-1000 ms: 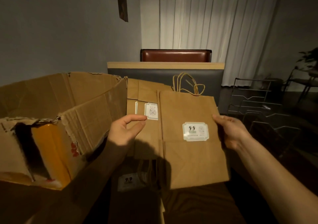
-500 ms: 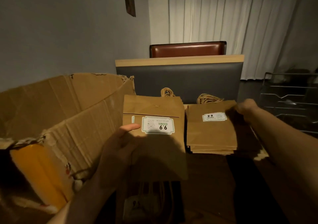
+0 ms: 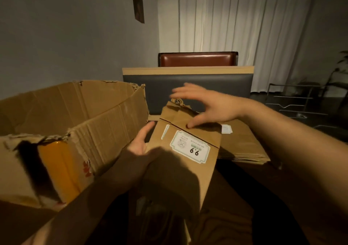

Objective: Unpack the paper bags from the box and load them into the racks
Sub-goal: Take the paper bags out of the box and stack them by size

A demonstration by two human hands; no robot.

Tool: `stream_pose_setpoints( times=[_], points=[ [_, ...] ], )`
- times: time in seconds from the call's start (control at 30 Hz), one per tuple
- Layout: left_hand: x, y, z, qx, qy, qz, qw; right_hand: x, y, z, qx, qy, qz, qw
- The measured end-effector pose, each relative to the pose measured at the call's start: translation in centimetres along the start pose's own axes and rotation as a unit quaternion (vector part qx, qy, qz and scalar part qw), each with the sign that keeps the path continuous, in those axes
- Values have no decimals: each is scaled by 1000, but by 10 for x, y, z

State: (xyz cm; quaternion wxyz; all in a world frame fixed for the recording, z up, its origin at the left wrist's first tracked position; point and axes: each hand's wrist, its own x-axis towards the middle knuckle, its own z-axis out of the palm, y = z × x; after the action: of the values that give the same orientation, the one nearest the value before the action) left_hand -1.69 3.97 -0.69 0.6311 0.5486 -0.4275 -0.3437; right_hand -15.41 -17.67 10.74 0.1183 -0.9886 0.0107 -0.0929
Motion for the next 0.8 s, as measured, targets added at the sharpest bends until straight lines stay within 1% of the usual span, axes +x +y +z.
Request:
stream_pose_setpoints(
  times=[0.03, 0.07, 0.1, 0.17, 0.23, 0.27, 0.3, 0.4, 0.43, 0.5, 0.53, 0.57, 0.6, 0.63, 0.67, 0.7, 0.73, 0.77, 0.8],
  points=[
    [-3, 4, 2, 18, -19, 6, 1000, 3, -15, -1, -44, -67, -6, 997],
    [-7, 8, 4, 41, -29, 14, 999, 4, -29, -1, -89, -112, -9, 990],
    [-10, 12, 6, 67, -39, 17, 997, 5, -40, 2, -127, -140, -8, 982],
    [-17, 20, 9, 113, -58, 19, 992, 3, -58, 6, -186, -163, -7, 969],
    [-25, 27, 11, 173, -68, 28, 982, -1, -74, 12, -249, -167, -21, 954],
    [-28, 29, 10, 217, -68, 38, 973, -4, -83, 16, -276, -163, -32, 947],
    [-30, 32, 10, 280, -62, 56, 956, -6, -89, 19, -295, -157, -41, 942],
    [-38, 44, 14, 453, -15, 98, 886, -15, -103, 25, -291, -145, -41, 945],
    [-43, 51, 15, 507, 6, 125, 853, -20, -107, 24, -285, -134, -30, 949],
    [-49, 63, 14, 615, 61, 189, 763, -31, -106, 19, -248, -104, 7, 963],
    [-52, 66, 8, 645, 96, 217, 726, -37, -104, 16, -210, -82, 34, 974],
    [-53, 66, 2, 655, 141, 244, 702, -43, -101, 14, -157, -54, 60, 984],
    [-57, 65, -2, 645, 185, 263, 693, -51, -100, 13, -89, -18, 85, 992],
    [-63, 62, -5, 624, 228, 265, 700, -57, -96, 16, -11, 27, 109, 994],
    [-68, 59, -6, 586, 269, 259, 719, -62, -93, 21, 74, 73, 133, 986],
    [-75, 56, -6, 534, 301, 245, 751, -66, -92, 29, 148, 116, 157, 970],
    [-81, 52, -3, 470, 322, 216, 793, -67, -92, 40, 218, 157, 177, 947],
    [-88, 49, 2, 391, 323, 172, 844, -69, -96, 54, 286, 190, 191, 920],
    [-93, 45, 7, 289, 301, 116, 901, -69, -101, 70, 359, 215, 199, 886]
  ],
)
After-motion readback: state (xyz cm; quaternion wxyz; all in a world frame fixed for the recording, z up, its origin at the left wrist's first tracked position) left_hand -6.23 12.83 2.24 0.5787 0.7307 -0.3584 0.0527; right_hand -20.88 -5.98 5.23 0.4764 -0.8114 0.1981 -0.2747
